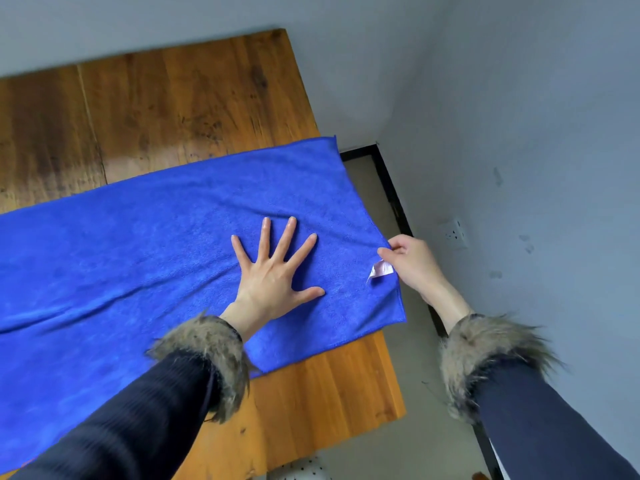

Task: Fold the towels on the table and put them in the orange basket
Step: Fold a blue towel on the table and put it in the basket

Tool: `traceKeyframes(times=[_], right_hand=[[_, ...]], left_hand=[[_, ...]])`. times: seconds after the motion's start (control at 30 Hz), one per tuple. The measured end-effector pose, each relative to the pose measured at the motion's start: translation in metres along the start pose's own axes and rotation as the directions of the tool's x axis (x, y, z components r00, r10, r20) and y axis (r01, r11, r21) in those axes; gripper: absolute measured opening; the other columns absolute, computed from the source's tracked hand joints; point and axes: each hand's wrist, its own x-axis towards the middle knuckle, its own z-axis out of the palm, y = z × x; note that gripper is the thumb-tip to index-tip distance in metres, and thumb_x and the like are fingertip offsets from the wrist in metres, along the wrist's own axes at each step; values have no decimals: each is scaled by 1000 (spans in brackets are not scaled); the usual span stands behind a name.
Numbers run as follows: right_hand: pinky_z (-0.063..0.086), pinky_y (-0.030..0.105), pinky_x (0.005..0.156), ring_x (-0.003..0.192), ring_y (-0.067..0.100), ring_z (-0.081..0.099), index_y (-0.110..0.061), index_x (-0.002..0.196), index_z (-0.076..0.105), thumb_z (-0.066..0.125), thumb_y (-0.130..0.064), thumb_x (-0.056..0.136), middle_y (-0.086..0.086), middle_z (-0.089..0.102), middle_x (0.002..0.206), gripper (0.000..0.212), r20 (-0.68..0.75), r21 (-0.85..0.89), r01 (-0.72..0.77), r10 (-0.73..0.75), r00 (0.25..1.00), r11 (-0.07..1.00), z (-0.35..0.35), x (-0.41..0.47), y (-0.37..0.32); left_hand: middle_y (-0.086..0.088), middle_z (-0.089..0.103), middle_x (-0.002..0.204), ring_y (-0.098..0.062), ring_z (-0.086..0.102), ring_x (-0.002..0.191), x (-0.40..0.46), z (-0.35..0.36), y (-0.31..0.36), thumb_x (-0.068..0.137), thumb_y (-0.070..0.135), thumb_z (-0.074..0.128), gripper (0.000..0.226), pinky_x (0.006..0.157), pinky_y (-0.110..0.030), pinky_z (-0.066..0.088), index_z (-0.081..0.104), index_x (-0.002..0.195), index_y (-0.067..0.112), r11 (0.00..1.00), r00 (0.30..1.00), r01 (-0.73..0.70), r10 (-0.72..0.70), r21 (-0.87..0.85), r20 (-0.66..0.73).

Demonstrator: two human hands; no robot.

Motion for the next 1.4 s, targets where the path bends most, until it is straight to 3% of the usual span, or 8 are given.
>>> traceKeyframes(times=[0.17,0.3,0.43,0.5,0.57,0.93,1.07,1.4], right_hand=[[43,22,59,64,12,52,-11,83,60,59,-17,88,-7,66,59,8,-66,88,27,-21,998,996,-6,-11,-5],[48,24,48,58,12,58,-14,77,58,62,-17,87,4,63,74,11,-7,199,23,-22,1000,980,14,-34,-21],[55,25,48,57,9,59,-3,95,57,56,-10,92,6,57,75,8,175,314,21,-80,981,949,41,-55,-47],[57,23,53,65,14,60,0,106,58,49,-10,96,7,59,80,17,328,259,56,-142,934,964,49,-59,-59],[54,21,54,67,16,60,0,105,60,44,-11,97,9,61,84,21,354,160,132,-182,917,978,51,-56,-66],[50,41,85,90,29,64,-15,75,58,45,-33,94,9,69,90,29,-225,-35,136,-140,964,990,40,21,-84],[51,41,79,79,26,61,-16,60,51,45,-48,91,10,67,82,45,-267,120,38,-5,964,992,48,42,-107],[33,22,47,53,8,42,-14,71,53,56,-12,87,-2,53,66,17,-9,445,-245,278,961,862,58,53,-144]], left_hand=[[4,-9,158,-30,-17,143,7,-9,12,84,63,47,76,102,-71,-8,12,147,40,990,1000,-23,25,-138,9],[-5,45,140,-27,29,137,-23,-14,20,92,20,56,33,112,-39,22,57,125,16,820,962,-49,-115,-571,-247],[8,67,92,-11,63,87,-56,-19,27,93,25,56,11,76,-21,47,66,92,22,246,946,199,-300,-949,120],[-4,69,89,-15,66,80,-64,-22,30,94,36,50,24,68,-24,53,65,96,17,-199,901,341,-209,-919,380],[-8,64,88,-16,60,76,-68,-23,29,94,46,44,36,65,-25,50,62,100,15,-409,853,405,-152,-818,499],[0,55,71,-15,49,62,-69,-16,22,87,13,63,10,73,-31,49,58,79,14,82,802,528,-375,-846,464],[6,57,72,-11,50,66,-78,-17,13,89,18,56,9,54,-11,37,54,81,20,277,849,449,-429,-850,309],[9,56,76,-6,51,72,-101,-27,-26,90,18,56,5,58,-13,37,55,86,19,300,827,412,-520,-860,214]])
